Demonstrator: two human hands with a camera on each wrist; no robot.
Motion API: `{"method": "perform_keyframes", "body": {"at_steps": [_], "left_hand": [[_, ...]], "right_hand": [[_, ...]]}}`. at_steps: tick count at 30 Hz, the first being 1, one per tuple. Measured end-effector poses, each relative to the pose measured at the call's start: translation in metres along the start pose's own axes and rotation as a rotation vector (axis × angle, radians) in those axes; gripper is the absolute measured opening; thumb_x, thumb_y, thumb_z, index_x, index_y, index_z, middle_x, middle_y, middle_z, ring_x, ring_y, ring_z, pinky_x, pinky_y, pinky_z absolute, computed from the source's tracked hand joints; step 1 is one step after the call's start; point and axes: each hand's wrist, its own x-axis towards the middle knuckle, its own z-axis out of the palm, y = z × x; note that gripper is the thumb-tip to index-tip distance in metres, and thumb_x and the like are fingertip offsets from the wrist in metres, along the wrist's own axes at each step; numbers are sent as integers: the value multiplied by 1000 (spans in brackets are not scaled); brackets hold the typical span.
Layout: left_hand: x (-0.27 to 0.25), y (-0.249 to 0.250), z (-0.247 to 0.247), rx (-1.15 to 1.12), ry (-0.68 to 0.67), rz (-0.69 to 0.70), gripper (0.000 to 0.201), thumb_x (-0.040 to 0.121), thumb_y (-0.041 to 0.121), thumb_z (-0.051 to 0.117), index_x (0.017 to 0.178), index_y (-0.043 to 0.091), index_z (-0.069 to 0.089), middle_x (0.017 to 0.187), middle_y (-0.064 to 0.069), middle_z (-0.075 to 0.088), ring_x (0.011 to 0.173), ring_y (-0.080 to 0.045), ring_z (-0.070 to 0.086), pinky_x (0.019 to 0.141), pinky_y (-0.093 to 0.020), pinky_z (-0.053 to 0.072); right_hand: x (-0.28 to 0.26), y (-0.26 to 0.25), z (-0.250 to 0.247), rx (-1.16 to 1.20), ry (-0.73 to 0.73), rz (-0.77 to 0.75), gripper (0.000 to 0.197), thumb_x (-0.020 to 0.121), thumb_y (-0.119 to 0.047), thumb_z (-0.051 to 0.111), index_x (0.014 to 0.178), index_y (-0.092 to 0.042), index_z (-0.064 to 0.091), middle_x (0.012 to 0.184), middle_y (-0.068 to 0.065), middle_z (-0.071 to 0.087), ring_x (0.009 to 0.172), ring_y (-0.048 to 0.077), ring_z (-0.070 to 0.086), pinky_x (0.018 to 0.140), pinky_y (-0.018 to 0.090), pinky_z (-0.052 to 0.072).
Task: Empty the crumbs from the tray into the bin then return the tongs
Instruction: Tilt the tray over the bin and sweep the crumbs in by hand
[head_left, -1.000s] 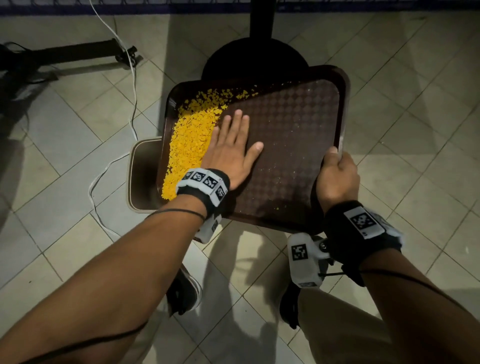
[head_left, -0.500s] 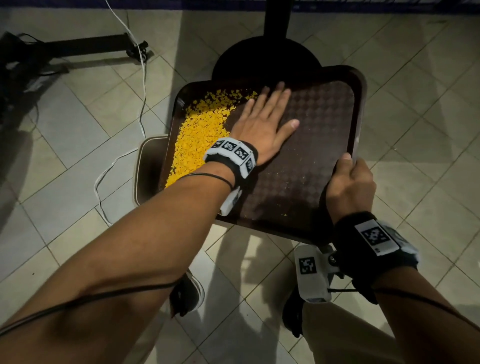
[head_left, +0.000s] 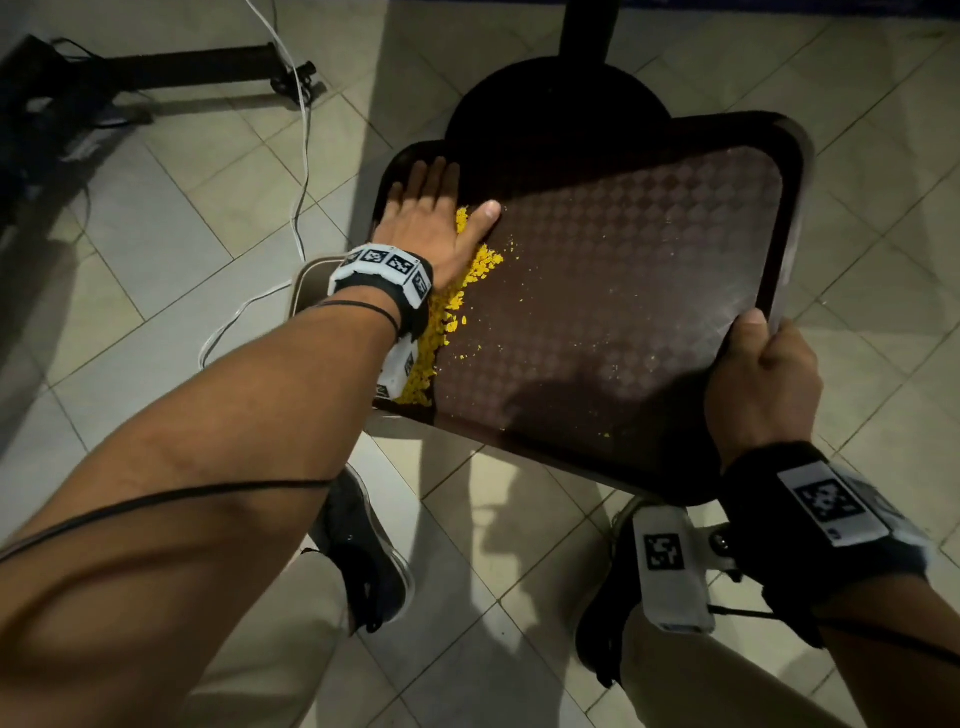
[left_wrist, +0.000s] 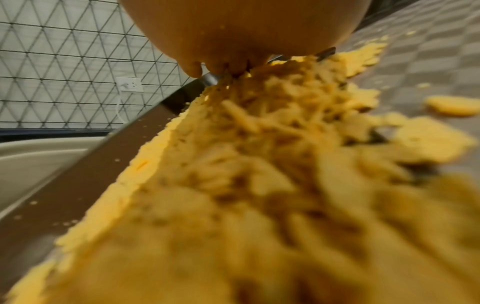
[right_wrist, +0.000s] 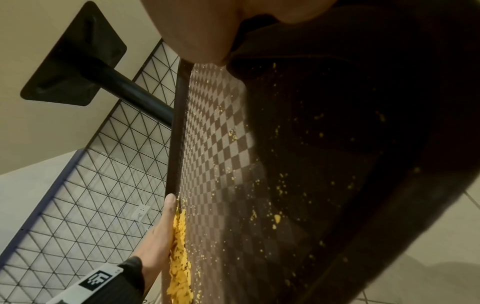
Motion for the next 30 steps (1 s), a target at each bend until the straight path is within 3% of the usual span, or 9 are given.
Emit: {"method": "perform_keyframes", "body": {"at_steps": [5, 10, 12, 14, 16, 20, 23, 27, 30], "left_hand": [[4, -28, -2, 13, -21, -66, 99, 84, 80, -9, 157, 15, 5, 165, -6, 5, 152, -24, 6, 121, -46, 9], [-17, -33, -5, 3, 17, -90, 96, 91, 74, -2, 143, 4, 40, 141, -21, 48, 129, -33, 44, 112, -48, 28], [-31, -38, 2, -25, 23, -77, 94, 91, 74, -1, 142, 5, 38, 143, -19, 45, 132, -32, 39, 112, -49, 28], [-47, -44, 13, -49, -6, -79, 93, 90, 74, -2, 154, 10, 21, 161, -12, 22, 149, -27, 17, 120, -48, 15], [-62, -49, 23, -76, -43, -94, 89, 91, 74, -2, 157, 16, 8, 165, -4, 3, 152, -19, -1, 122, -41, 3], [-83, -48, 24, -166, 9, -127, 87, 92, 74, 2, 156, 17, 16, 164, -4, 13, 151, -18, 6, 120, -42, 11], [-79, -31, 14, -184, 73, -103, 82, 94, 71, 7, 157, 19, 14, 165, -1, 7, 151, -17, 5, 120, -41, 11], [-57, 12, -4, -146, 133, 100, 76, 99, 63, 14, 157, 14, 15, 165, -6, 4, 152, -21, 4, 121, -37, 5], [-57, 57, -3, -103, 109, 295, 78, 98, 64, 16, 157, 14, 10, 165, -6, -1, 152, -20, -1, 123, -39, 5]], "right_hand": [[-1, -3, 0, -19, 18, -18, 37, 103, -31, 34, 106, -3, 57, 110, 19, 61, 98, 29, 54, 72, 24, 30], [-4, -7, 0, -36, 19, -16, 36, 103, -30, 34, 109, -2, 57, 114, 22, 60, 102, 33, 54, 72, 25, 28], [-5, -9, -1, -40, 18, -10, 36, 103, -30, 34, 110, -2, 56, 116, 23, 59, 104, 35, 53, 72, 27, 30], [-6, -10, -1, -42, 12, -7, 36, 103, -30, 34, 109, -1, 56, 115, 24, 59, 103, 35, 53, 72, 29, 32], [-6, -12, -1, -46, 10, 3, 37, 103, -30, 34, 108, 0, 56, 115, 25, 59, 103, 36, 52, 75, 33, 35], [-7, -15, -1, -52, 1, 25, 37, 103, -30, 33, 111, -1, 55, 117, 26, 58, 105, 39, 51, 81, 38, 38], [-8, -16, -1, -47, 3, 36, 37, 103, -30, 33, 113, -1, 55, 118, 26, 58, 106, 39, 51, 83, 39, 38], [-7, -14, 0, -30, 2, 38, 38, 103, -30, 33, 110, 0, 55, 116, 26, 58, 104, 38, 51, 77, 35, 35], [-7, -15, 0, -20, -2, 38, 39, 103, -31, 33, 108, 1, 54, 116, 27, 57, 103, 38, 51, 69, 27, 25]]}}
